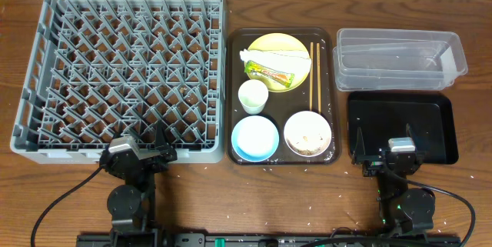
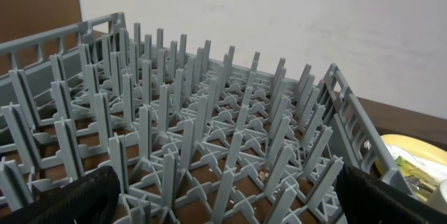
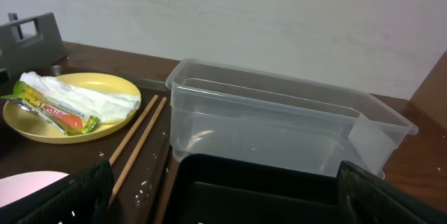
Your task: Sort waste into correct bins and load items into the dishwasher
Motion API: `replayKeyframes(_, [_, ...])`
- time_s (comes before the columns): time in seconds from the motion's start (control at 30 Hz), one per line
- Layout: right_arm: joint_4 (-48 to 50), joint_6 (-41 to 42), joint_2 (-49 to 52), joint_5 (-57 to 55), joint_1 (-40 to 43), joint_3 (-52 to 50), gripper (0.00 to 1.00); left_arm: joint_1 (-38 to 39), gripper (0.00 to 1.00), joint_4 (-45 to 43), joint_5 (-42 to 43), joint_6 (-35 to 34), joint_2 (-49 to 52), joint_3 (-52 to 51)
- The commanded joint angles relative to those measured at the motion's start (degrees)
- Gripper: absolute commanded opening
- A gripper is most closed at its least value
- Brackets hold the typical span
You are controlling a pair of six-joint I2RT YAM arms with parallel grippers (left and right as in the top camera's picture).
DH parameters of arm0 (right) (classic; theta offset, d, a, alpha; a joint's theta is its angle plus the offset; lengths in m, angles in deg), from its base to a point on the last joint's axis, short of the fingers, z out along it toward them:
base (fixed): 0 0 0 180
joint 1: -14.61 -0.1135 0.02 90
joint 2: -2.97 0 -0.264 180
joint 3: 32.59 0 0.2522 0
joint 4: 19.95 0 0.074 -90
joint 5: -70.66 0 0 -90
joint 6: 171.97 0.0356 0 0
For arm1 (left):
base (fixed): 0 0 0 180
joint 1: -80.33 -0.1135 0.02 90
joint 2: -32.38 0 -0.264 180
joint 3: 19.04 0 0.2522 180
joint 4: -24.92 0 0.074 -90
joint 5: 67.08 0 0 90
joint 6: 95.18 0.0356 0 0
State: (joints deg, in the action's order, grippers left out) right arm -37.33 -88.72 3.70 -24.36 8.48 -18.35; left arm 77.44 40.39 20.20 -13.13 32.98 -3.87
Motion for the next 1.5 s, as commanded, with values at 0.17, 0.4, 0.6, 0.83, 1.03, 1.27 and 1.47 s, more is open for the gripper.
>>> replayKeyframes(0.17, [0.0, -0.6, 0.0, -1.1, 0.9, -0.2, 0.99, 0.1, 1.0, 2.1, -0.3, -0.5, -0.4, -1.2])
replayKeyframes(0.4, [0.0, -0.6, 0.0, -1.1, 0.9, -0.2, 0.99, 0.1, 1.0, 2.1, -0.3, -0.5, -0.3, -1.2])
replayKeyframes(0.6, [0.0, -0.6, 0.0, -1.1, 0.9, -0.2, 0.99, 0.1, 1.0, 2.1, -0.3, -0.5, -0.3, -1.2])
replayKeyframes(0.83, [0.0, -0.6, 0.0, -1.1, 0.9, -0.2, 0.99, 0.1, 1.0, 2.1, -0.3, -0.5, -0.4, -1.2])
replayKeyframes(1.03, [0.0, -0.6, 0.0, -1.1, 0.9, -0.2, 0.99, 0.1, 1.0, 2.1, -0.3, -0.5, -0.4, -1.2])
replayKeyframes(1.27, [0.0, -0.6, 0.0, -1.1, 0.9, -0.2, 0.99, 0.1, 1.0, 2.1, -0.3, -0.5, -0.3, -1.2])
replayKeyframes(1.47, [0.0, -0.6, 0.0, -1.1, 0.9, -0.2, 0.99, 0.1, 1.0, 2.1, -0.3, -0.5, -0.3, -1.2])
